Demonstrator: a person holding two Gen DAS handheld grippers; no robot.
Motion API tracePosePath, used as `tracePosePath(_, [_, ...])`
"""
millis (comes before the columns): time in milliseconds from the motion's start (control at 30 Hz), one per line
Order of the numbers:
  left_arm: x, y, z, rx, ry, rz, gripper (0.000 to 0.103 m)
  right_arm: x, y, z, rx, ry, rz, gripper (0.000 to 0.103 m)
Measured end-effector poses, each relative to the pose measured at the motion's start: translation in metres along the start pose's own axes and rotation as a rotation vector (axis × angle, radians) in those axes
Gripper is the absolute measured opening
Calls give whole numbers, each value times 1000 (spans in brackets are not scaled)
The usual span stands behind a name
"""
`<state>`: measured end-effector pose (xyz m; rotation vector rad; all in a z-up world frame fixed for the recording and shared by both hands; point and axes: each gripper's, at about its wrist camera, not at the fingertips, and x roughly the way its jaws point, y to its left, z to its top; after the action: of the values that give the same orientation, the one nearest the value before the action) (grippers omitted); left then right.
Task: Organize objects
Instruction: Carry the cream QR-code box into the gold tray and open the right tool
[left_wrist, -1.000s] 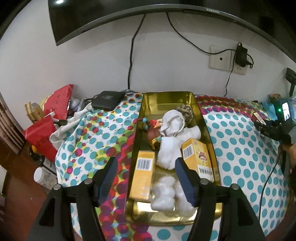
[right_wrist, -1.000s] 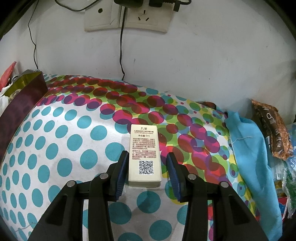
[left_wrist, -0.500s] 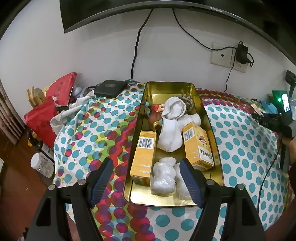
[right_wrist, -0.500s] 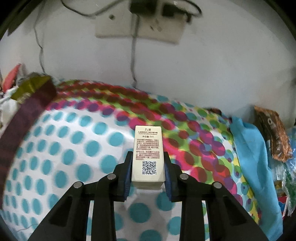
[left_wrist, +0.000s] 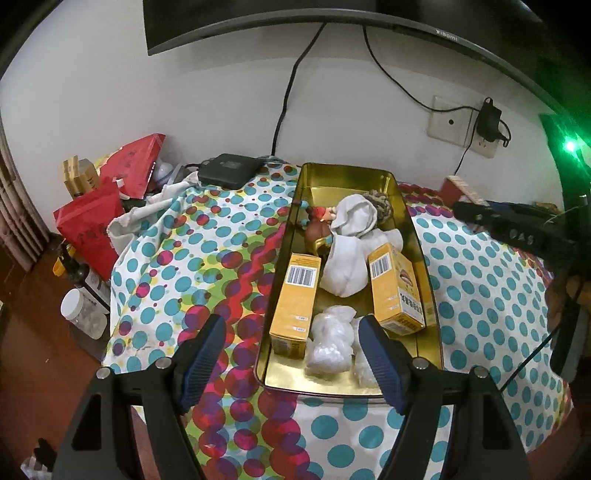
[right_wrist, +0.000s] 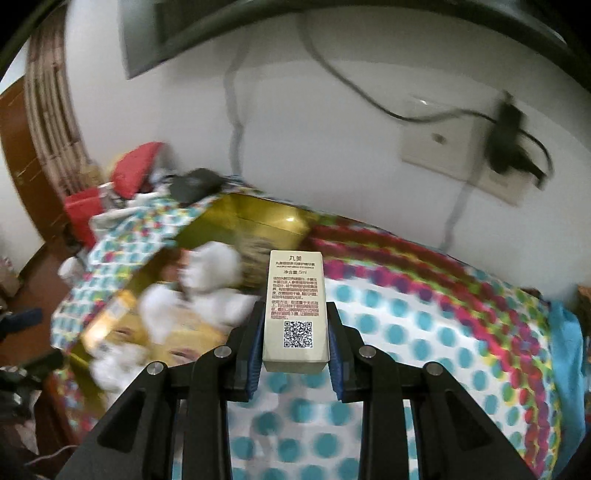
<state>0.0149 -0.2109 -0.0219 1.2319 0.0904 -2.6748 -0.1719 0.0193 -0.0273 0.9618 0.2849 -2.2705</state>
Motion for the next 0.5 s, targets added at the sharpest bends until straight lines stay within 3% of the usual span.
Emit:
tracePosePath(267, [-5,15,-3,-33,12,21,76,14,72,6,-81,62,37,28])
tracePosePath(500, [-2,24,-7,-42,23,23,76,32,89,8,-77,94,38,28])
